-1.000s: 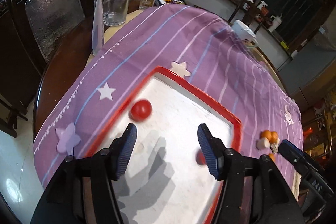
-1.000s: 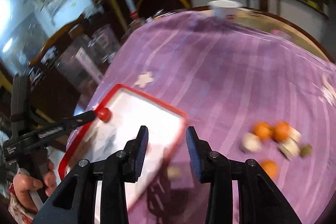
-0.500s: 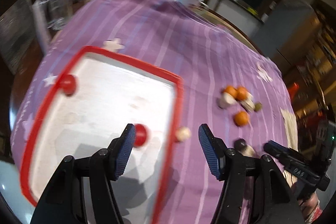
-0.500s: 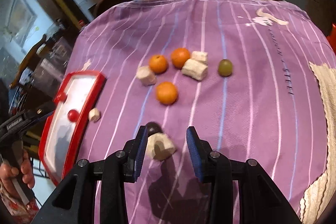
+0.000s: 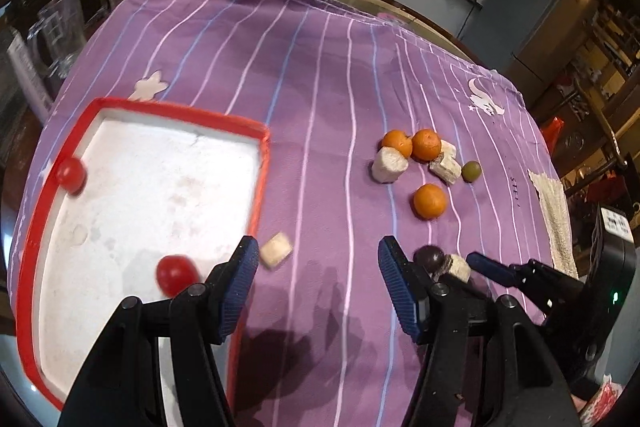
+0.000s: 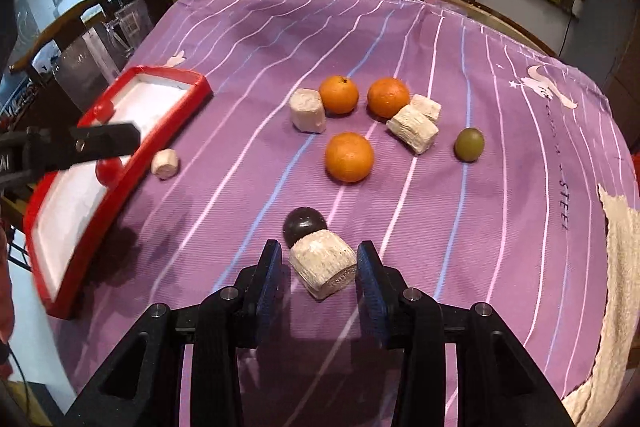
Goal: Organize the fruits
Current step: 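Move left tool to a pale wood block while right tool approaches another block, then close left tool on its wood block while right tool grasps the other block, then carry both wood blocks over the tray and open both tools, then move left tool toward an orange while right tool approaches another orange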
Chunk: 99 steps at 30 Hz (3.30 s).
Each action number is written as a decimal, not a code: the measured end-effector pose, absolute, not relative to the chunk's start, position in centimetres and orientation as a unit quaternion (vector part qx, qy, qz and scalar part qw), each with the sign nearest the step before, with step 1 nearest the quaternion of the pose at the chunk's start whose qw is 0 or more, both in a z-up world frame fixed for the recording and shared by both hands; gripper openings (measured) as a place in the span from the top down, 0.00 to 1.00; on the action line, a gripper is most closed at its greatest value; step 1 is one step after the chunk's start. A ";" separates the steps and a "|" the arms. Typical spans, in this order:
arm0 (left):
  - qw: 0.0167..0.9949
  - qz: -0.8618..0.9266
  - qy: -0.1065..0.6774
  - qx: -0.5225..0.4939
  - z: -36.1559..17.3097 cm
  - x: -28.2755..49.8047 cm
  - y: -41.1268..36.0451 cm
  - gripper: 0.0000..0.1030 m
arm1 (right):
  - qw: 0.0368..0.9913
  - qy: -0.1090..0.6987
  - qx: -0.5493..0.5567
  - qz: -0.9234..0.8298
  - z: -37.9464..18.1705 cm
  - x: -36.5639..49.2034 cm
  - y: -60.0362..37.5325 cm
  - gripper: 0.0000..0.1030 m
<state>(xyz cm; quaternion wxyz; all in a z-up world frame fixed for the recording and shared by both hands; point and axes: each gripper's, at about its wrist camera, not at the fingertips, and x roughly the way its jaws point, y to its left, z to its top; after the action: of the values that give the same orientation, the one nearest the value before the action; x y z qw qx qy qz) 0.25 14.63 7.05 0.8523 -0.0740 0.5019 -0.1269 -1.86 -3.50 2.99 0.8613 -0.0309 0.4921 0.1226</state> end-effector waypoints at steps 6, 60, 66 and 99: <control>0.847 -0.151 0.505 -0.076 5.9 4.0 11.3 0.40 | 0.856 0.500 0.012 0.131 2.8 -1.4 -5.4 0.61; 0.850 0.057 0.504 -0.145 4.2 -2.2 33.8 0.70 | 0.805 0.500 0.014 0.319 6.7 -1.4 12.7 0.60; 0.842 0.060 0.520 -0.128 2.8 -2.2 34.4 0.70 | 0.791 0.517 -0.010 0.328 4.4 -1.4 16.5 0.60; 0.870 0.014 0.463 -0.169 9.9 -2.7 28.9 0.41 | 0.852 0.481 0.098 0.182 7.1 -2.7 0.4 0.49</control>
<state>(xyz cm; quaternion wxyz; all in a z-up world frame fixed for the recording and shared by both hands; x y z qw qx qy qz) -2.69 28.90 9.88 0.8698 -0.1691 0.4634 0.0140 -2.71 0.39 7.14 0.8522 0.0984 0.4806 0.1821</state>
